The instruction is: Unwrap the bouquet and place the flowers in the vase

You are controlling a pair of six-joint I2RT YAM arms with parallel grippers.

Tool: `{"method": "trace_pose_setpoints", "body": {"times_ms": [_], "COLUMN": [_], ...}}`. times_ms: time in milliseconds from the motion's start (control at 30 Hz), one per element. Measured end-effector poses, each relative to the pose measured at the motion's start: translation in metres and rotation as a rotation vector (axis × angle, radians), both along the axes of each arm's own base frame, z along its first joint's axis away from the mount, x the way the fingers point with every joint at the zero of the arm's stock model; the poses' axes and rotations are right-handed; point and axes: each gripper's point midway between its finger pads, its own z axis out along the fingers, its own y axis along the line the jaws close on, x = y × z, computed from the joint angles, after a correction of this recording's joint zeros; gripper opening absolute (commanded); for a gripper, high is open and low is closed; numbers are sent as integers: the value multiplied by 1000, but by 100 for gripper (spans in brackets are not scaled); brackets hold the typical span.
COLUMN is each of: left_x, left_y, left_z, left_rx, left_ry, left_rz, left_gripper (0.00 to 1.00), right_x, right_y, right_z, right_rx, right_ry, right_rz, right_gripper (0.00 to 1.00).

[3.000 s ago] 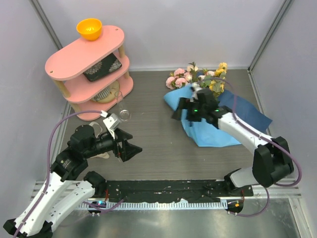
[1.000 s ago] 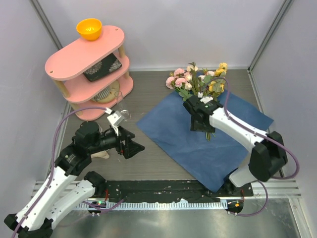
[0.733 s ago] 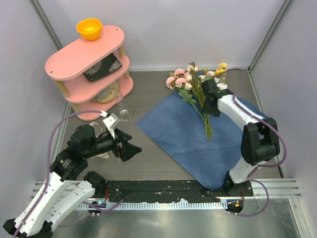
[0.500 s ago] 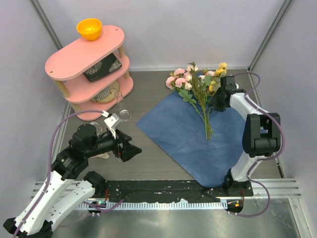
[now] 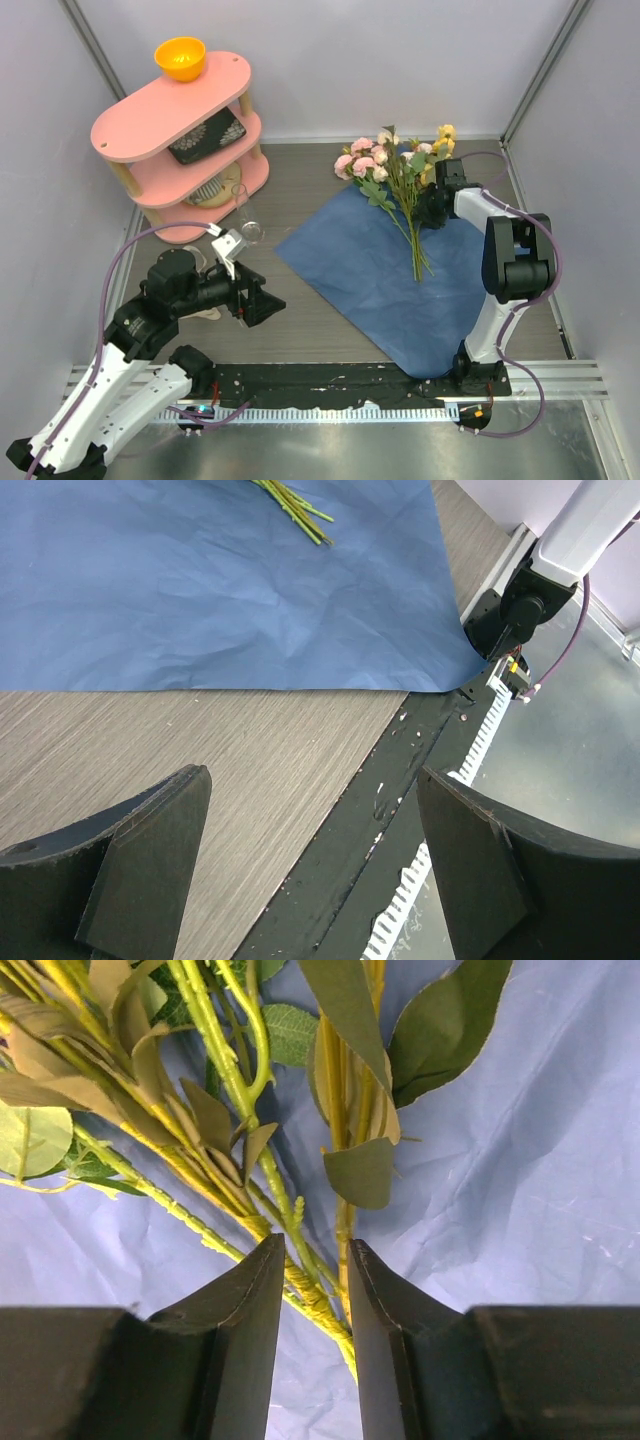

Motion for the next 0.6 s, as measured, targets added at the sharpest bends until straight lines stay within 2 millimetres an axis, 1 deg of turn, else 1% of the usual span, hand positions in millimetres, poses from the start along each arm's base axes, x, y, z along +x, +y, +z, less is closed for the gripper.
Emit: {"method": "trace_pose_setpoints", "body": {"times_ms": [100, 233, 367, 533, 567, 600], "left_x": [0, 2, 3, 3, 3, 3], "left_y": [0, -1, -2, -2, -2, -2], "left_z": [0, -2, -4, -4, -4, -4], "left_rx": [3, 9, 13, 16, 16, 15], "left_ry": [2, 11, 18, 22, 22, 22], "left_rz": [-1, -2, -2, -2, -2, -1], "left_gripper": [88, 88, 88, 88, 88, 88], "right_x": [0, -7, -8, -8, -7, -7], "right_y": [-6, -12, -16, -14, -11, -6], "right_z": [-1, -3, 2, 8, 11, 13], "right_rx": [-38, -74, -96, -153, -171, -182], "right_ry": [-1, 4, -11, -34, -44, -53], "right_rz": [1, 5, 12, 56, 75, 98], "right_gripper": [39, 40, 40, 42, 42, 39]}}
